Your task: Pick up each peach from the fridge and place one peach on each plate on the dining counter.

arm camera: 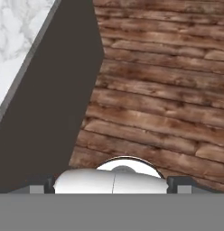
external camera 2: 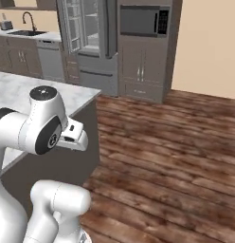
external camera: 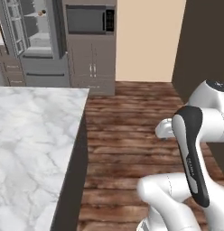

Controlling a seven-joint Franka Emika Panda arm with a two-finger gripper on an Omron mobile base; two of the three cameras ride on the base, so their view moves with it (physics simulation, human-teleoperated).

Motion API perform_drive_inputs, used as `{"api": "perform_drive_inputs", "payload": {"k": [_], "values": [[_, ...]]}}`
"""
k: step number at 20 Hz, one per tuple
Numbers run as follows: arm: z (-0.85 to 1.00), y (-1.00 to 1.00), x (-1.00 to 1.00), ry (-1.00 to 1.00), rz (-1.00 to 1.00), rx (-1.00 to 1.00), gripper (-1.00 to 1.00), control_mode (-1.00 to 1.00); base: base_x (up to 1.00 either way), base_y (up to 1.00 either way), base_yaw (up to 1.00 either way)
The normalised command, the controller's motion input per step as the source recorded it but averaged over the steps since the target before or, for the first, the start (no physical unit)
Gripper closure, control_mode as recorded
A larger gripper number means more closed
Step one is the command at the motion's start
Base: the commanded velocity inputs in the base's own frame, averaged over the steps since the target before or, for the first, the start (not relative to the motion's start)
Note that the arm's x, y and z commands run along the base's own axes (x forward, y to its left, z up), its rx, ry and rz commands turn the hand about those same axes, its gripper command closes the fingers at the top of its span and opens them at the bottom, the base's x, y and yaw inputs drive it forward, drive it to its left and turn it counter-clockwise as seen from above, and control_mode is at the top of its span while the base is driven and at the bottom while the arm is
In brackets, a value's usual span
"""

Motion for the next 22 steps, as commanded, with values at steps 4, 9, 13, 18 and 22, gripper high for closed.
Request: {"api": "perform_drive_inputs", "payload": {"k": [4, 9, 13, 18, 22], "values": [[0.0, 0.0, 0.0, 0.0, 0.0, 0.0, -1.0, 1.0, 1.0, -1.0, 0.29], [0.0, 0.0, 0.0, 0.0, 0.0, 0.0, -1.0, 1.0, 1.0, -0.83, 0.39], [0.0, 0.0, 0.0, 0.0, 0.0, 0.0, -1.0, 1.0, 1.0, -0.81, 0.38], [0.0, 0.0, 0.0, 0.0, 0.0, 0.0, -1.0, 1.0, 1.0, -0.73, 0.38], [0.0, 0.0, 0.0, 0.0, 0.0, 0.0, -1.0, 1.0, 1.0, -0.71, 0.41]]}}
